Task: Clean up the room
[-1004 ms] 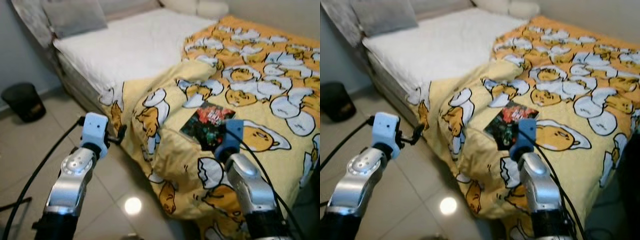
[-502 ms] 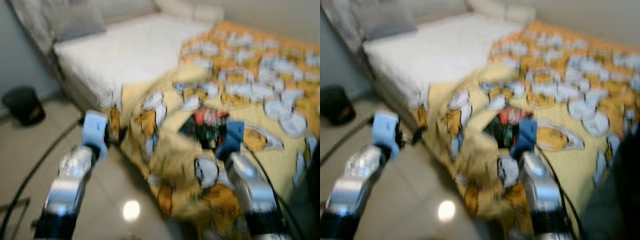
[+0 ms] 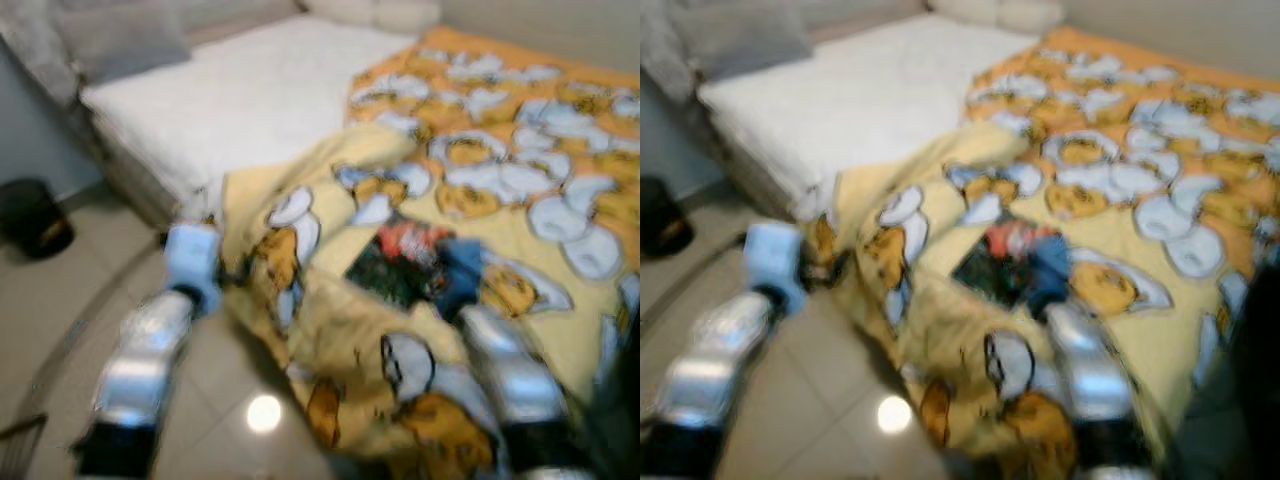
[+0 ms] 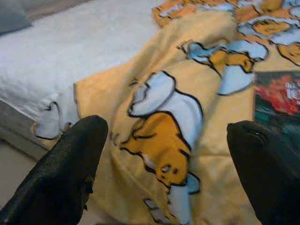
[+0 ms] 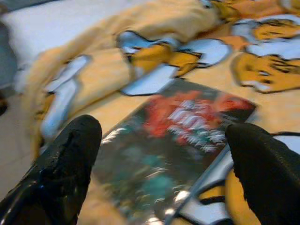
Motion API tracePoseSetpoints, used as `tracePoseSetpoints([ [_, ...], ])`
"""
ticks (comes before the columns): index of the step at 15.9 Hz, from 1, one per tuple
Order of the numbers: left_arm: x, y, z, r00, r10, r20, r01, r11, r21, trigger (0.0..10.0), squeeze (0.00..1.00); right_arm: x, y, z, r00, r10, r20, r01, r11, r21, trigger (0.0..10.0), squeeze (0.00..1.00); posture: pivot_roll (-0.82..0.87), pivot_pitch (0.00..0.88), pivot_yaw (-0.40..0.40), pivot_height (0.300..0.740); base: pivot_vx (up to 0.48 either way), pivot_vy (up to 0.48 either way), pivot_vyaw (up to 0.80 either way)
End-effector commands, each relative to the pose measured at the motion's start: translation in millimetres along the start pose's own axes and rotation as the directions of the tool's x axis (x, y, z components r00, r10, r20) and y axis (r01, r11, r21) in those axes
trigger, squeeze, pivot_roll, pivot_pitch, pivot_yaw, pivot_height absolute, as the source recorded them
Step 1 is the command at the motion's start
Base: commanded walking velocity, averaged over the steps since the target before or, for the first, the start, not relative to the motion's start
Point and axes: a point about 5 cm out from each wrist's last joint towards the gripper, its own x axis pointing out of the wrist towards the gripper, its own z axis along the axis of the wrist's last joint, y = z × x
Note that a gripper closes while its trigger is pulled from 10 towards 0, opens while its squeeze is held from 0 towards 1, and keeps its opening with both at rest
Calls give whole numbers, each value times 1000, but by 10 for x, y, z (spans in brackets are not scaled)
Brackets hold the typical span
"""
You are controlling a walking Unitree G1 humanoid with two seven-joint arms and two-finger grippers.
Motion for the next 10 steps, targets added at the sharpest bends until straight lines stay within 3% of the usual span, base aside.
tracePoseSetpoints([
  [1,-45,133,15,999,40,0,-40,999,17,10000,1000,44,156,51,999,40,21,-40,999,36,10000,0,34,0,39,740,337,0,0],
  [5,-47,37,30,1000,-26,8,26,998,51,10000,1000,40,138,54,999,47,20,-48,998,45,10000,0,35,0,39,740,83,0,0],
  [9,-33,-29,5,994,-106,-6,106,993,55,10000,1000,17,127,28,999,49,18,-50,992,112,10000,0,37,0,41,740,0,0,0],
  [10,-19,-50,-6,990,-142,-17,143,988,60,10000,1000,4,124,13,998,53,17,-55,991,119,10000,1000,35,0,46,740,0,0,0],
])
